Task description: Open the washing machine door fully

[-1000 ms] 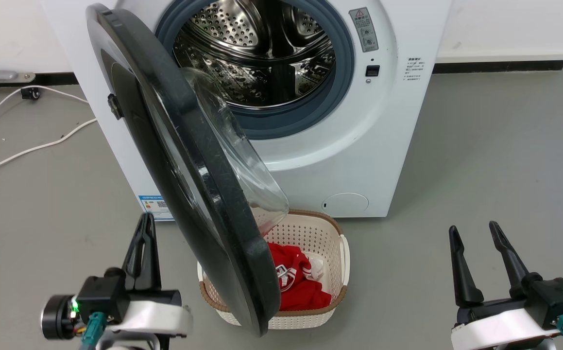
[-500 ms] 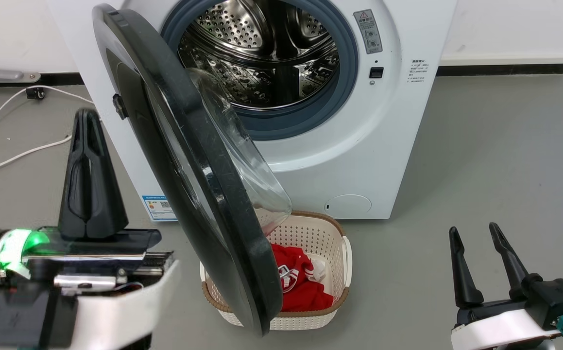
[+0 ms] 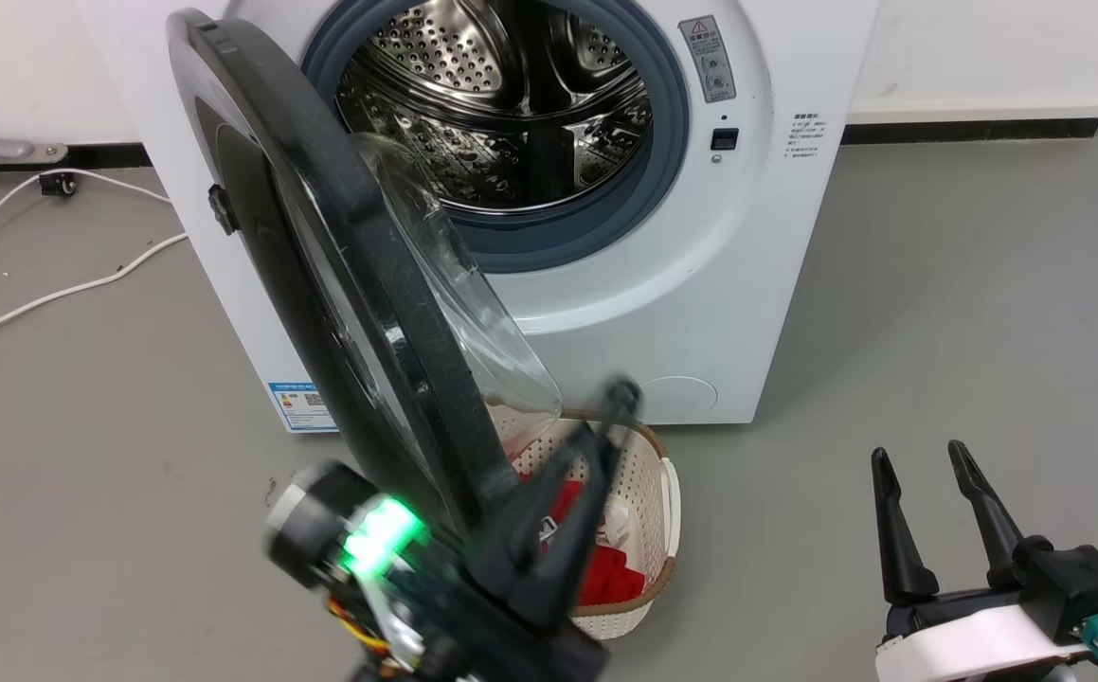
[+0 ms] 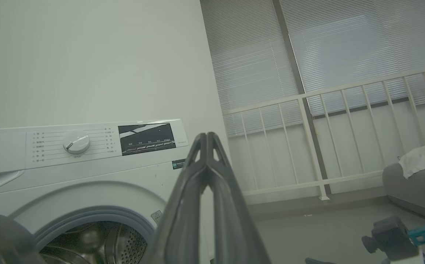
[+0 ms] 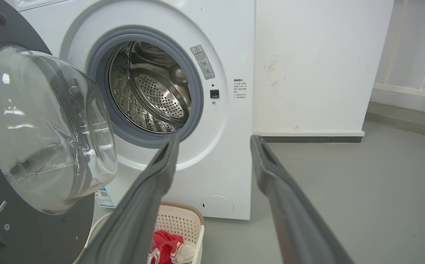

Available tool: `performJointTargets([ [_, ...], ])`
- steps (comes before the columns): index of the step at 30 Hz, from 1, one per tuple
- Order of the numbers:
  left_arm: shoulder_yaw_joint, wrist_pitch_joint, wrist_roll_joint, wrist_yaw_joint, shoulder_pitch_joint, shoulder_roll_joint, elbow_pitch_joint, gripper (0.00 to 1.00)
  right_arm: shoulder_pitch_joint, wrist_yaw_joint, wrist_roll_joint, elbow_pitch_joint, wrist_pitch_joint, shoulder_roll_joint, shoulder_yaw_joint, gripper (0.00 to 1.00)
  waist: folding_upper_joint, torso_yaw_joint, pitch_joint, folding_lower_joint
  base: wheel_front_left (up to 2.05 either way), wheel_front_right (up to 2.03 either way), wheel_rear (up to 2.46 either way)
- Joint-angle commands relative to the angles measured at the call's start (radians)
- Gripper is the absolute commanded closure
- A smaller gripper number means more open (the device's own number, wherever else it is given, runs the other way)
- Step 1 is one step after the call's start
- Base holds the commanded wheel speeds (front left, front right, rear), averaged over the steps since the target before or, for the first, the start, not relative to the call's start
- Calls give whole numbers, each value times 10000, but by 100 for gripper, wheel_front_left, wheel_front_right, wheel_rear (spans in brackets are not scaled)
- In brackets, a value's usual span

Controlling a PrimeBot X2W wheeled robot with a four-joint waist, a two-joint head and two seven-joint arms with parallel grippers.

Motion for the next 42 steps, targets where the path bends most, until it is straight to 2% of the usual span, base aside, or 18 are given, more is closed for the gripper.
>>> performJointTargets([
  [1, -84, -8, -71, -25, 241, 104, 169, 100, 46, -7, 50, 23, -18, 27, 4, 0, 0, -5, 5, 0, 0, 0, 0],
  [5, -559, -8, -269, -68, 1184, 451, 1182, 100, 87, -7, 107, 70, -18, 26, 0, 0, 0, 12, 24, 0, 0, 0, 0],
  [11, -757, 136, -348, 54, 2063, 758, 2801, 100, 55, -7, 178, 130, -18, 26, -25, 0, 0, 165, 136, 0, 0, 0, 0],
  [23, -669, -22, -368, 506, 794, 105, 5247, 100, -155, -7, 314, 373, -19, 25, 198, 0, 0, 18, 210, 0, 0, 0, 0],
  [33, -227, -13, -583, 1239, 16, -159, 5871, 100, -193, -7, 545, 622, -19, 25, 341, 0, 0, -66, 272, 0, 0, 0, 0],
  [42, 71, -13, -778, 1701, 228, -167, 6102, 100, -213, -7, 691, 758, -19, 25, 497, 0, 0, 14, 240, 0, 0, 0, 0],
])
